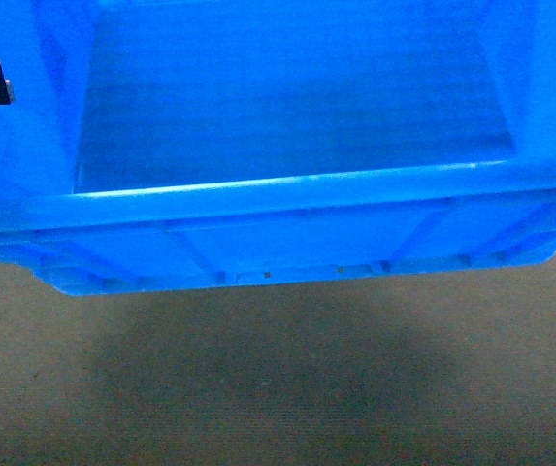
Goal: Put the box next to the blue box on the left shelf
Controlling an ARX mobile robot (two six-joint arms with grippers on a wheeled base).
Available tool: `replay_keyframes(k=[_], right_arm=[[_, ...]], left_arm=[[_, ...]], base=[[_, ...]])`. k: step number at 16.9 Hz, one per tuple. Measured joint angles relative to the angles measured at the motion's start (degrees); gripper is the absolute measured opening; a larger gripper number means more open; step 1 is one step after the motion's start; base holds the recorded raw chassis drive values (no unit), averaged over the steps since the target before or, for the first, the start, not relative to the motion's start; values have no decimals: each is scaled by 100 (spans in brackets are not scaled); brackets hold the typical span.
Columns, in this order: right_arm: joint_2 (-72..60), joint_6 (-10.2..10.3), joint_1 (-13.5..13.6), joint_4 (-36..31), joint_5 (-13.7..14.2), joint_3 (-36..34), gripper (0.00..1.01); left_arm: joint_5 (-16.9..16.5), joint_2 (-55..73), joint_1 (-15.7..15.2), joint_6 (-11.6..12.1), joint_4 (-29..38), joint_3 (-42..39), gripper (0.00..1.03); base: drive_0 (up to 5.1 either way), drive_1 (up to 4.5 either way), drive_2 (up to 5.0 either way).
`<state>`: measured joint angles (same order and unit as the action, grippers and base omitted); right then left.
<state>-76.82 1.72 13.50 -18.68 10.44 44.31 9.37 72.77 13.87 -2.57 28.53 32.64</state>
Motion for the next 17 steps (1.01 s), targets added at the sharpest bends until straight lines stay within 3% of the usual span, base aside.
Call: replay_keyframes(k=[17], right_arm=[[7,-11,0,-50,4,0,8]], left_arm=[[-39,-7,0,4,61,2,7]], base=[[-170,-170,-170]])
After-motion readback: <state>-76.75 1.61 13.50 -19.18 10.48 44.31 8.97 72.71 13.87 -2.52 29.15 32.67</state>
